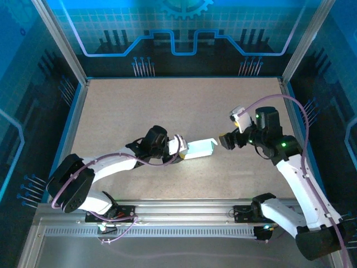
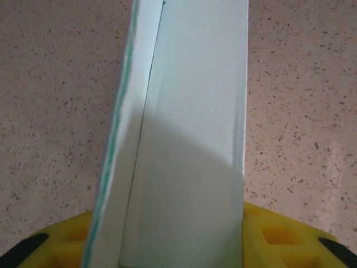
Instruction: Fold the paper box
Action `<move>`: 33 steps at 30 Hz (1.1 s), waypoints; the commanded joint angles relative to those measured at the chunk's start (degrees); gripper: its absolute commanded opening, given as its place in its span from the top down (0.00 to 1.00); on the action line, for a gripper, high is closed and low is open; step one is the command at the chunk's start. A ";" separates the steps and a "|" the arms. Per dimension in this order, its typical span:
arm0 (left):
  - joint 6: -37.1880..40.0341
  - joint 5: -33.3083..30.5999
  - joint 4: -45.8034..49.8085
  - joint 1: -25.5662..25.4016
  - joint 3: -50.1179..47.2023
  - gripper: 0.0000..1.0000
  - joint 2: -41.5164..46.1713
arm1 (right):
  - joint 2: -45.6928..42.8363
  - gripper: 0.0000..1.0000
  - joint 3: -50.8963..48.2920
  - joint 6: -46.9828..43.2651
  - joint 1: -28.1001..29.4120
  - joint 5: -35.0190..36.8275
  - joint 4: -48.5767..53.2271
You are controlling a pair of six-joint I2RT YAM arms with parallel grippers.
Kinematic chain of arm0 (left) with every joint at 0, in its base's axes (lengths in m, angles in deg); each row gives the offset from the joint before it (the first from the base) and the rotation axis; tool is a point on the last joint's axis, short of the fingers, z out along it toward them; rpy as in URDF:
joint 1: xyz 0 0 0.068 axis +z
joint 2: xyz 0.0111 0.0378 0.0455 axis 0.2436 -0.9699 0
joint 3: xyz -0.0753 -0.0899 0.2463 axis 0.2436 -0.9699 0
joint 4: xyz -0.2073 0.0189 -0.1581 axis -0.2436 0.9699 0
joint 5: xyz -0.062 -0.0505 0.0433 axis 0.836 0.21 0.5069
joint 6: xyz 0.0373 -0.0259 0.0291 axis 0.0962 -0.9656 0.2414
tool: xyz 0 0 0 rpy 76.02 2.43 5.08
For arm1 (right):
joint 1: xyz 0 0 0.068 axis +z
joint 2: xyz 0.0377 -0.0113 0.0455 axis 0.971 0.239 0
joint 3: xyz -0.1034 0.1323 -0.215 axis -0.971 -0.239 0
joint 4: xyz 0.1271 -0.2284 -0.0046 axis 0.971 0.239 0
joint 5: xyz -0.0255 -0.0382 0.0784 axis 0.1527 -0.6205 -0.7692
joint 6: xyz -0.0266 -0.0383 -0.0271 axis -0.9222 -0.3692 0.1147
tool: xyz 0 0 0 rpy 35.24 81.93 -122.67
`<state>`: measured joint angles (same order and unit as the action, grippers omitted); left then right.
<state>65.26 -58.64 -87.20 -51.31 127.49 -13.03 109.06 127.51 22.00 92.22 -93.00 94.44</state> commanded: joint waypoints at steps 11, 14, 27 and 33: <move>1.42 5.59 13.45 3.10 7.90 0.56 -4.45 | 17.22 0.44 6.51 -11.55 8.86 -1.87 6.99; 2.54 5.04 15.11 3.61 9.02 0.56 -5.82 | 20.42 0.46 8.06 -11.21 7.91 -2.02 6.98; 4.12 4.42 15.29 3.90 9.44 0.55 -7.12 | 28.45 0.69 13.06 -9.74 4.78 -3.61 10.09; 4.39 4.43 15.60 3.87 9.77 0.55 -7.48 | 31.86 0.72 14.42 -9.38 3.72 -3.26 11.22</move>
<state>67.60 -54.49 -74.44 -47.90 136.43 -19.17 139.53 140.08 12.34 96.70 -95.28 103.38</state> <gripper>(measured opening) 0.454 0.282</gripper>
